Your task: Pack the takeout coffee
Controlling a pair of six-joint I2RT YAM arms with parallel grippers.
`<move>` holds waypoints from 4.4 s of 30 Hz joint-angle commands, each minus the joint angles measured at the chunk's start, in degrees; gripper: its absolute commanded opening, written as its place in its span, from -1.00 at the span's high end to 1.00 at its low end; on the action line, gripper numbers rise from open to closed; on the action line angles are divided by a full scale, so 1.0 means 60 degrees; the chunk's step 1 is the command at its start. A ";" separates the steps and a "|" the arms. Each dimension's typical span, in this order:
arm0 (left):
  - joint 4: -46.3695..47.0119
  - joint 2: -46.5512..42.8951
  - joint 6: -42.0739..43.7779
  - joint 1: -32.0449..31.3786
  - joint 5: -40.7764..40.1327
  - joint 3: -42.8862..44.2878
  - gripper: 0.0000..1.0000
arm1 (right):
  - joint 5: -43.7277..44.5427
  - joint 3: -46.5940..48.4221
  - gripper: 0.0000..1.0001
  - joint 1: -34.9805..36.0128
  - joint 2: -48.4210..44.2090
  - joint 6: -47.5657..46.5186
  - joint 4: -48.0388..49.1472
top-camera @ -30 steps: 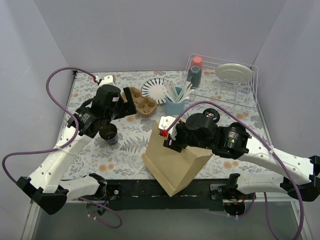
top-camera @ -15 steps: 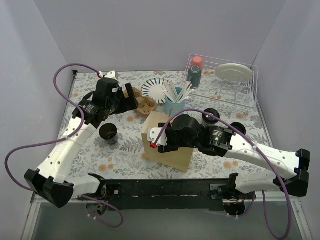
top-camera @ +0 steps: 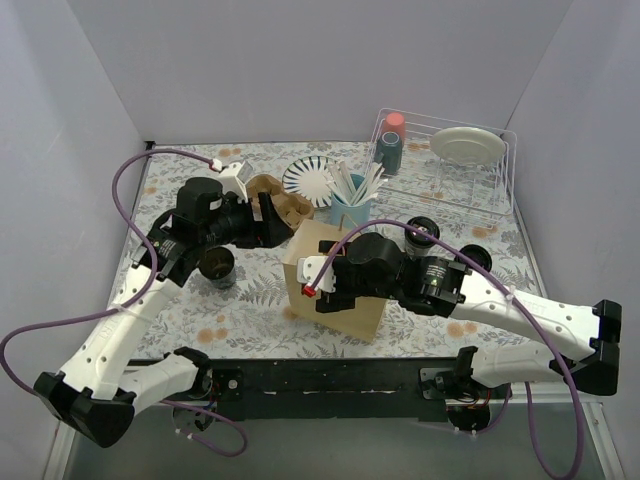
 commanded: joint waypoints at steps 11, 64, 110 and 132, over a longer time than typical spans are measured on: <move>0.0943 -0.0261 0.0191 0.0008 0.1831 -0.0870 -0.24 | 0.0129 -0.0387 -0.88 -0.0131 -0.0561 0.1172 0.0436; 0.0826 -0.0334 -0.0117 0.0008 0.1773 -0.0754 0.83 | -0.2538 0.1151 -0.80 -0.0497 -0.0239 0.1392 -0.2830; 0.1017 -0.0392 -0.0220 0.0008 0.1539 -0.0886 0.70 | -0.2464 0.1108 -0.79 -0.0497 -0.1660 0.1568 -0.2172; 0.2949 -0.0335 0.2622 -0.0299 0.6240 -0.0754 -0.15 | -0.3168 0.0536 -0.74 -0.0497 -0.1806 0.1832 -0.1952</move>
